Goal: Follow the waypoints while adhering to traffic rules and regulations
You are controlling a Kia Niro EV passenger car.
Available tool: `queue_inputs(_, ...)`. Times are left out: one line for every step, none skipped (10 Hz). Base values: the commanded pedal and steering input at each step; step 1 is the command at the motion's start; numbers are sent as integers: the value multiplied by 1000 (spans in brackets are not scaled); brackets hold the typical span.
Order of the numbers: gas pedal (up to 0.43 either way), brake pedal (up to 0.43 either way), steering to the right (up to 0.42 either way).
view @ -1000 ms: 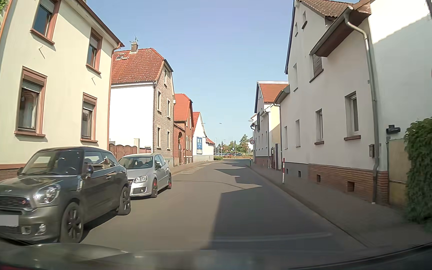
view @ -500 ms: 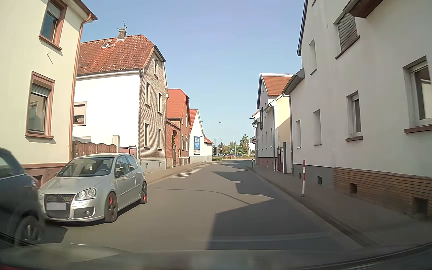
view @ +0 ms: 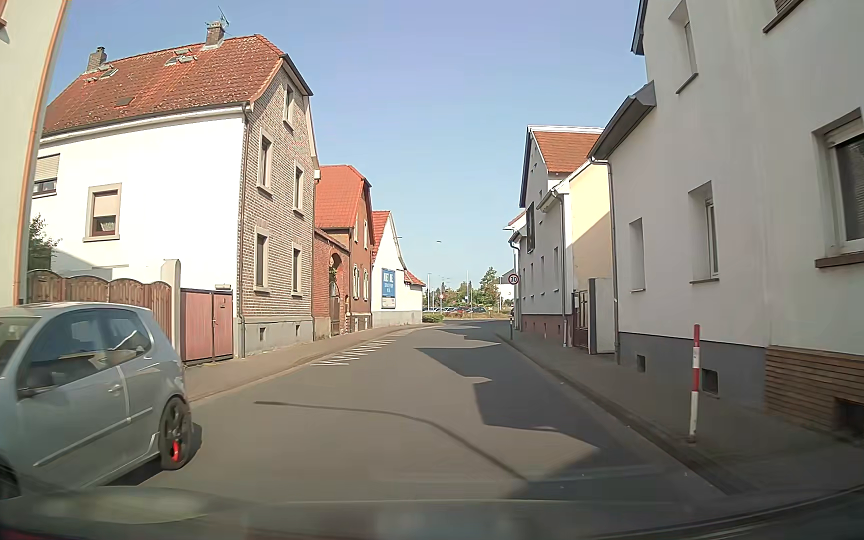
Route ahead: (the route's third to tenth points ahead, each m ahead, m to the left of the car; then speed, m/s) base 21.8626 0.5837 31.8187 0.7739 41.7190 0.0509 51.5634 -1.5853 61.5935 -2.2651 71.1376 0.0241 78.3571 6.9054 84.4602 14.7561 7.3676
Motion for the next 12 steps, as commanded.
queue_inputs(47, 30, 0)
queue_inputs(47, 30, 0)
queue_inputs(47, 30, -1)
queue_inputs(47, 30, -1)
queue_inputs(47, 30, -1)
queue_inputs(47, 30, -2)
queue_inputs(47, 30, -3)
queue_inputs(47, 30, -3)
queue_inputs(47, 30, -3)
queue_inputs(47, 30, -3)
queue_inputs(47, 30, -3)
queue_inputs(47, 30, -4)
